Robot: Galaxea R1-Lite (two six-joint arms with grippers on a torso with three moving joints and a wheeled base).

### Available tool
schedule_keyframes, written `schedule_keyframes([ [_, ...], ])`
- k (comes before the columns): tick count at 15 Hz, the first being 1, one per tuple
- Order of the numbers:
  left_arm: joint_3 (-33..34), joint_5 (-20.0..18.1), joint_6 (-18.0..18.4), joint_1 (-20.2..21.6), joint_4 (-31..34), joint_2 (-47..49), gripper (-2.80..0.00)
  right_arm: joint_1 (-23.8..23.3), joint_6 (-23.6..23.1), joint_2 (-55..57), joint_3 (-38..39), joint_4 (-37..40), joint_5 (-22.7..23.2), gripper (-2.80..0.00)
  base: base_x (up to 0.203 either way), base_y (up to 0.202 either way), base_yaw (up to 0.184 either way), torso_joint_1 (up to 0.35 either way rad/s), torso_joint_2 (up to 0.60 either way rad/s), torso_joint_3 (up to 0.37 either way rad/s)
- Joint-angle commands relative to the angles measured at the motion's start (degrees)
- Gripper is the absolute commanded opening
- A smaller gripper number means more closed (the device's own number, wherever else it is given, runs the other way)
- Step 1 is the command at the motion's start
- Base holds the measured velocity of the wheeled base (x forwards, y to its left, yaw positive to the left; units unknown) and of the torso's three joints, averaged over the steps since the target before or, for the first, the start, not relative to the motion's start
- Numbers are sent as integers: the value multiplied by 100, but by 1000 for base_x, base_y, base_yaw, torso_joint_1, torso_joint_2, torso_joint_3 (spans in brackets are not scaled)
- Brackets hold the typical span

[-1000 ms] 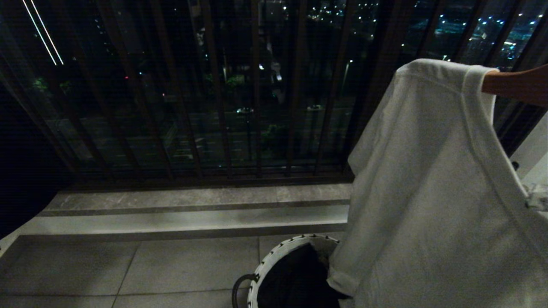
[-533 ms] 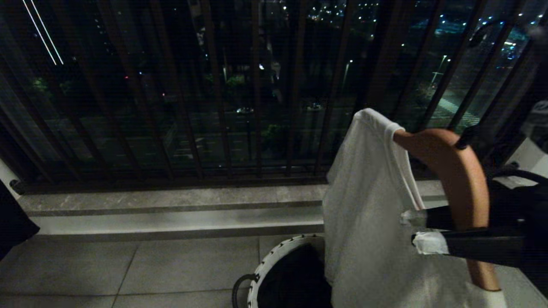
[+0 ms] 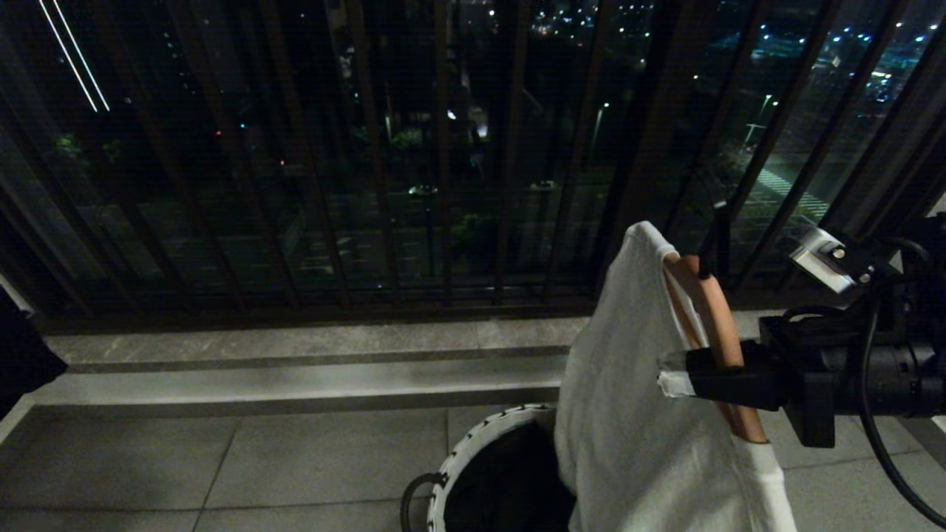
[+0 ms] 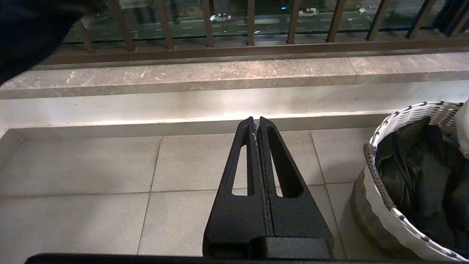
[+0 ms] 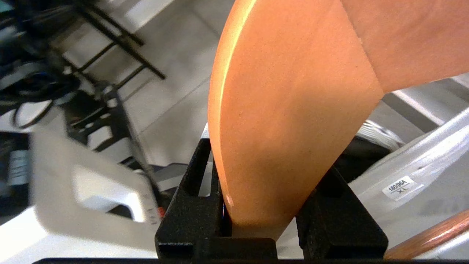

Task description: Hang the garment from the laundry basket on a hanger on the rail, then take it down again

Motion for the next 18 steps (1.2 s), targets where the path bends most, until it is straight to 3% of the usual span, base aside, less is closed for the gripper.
schedule_keyframes([
  [1,9,2,-3,-1,-2,-6,-280,-73,-27,148,-19,-1,31,-280,0,0,0,0,0,0],
  [8,9,2,5,-1,-2,-6,-280,7,-184,1129,145,-199,-109,-280,0,0,0,0,0,0],
  [14,9,2,5,-1,-2,-6,-280,589,-238,2318,352,-1168,-900,-280,0,0,0,0,0,0],
  [18,9,2,-2,-1,-2,-6,-280,1323,-184,2878,421,-1700,-1573,-280,0,0,0,0,0,0],
])
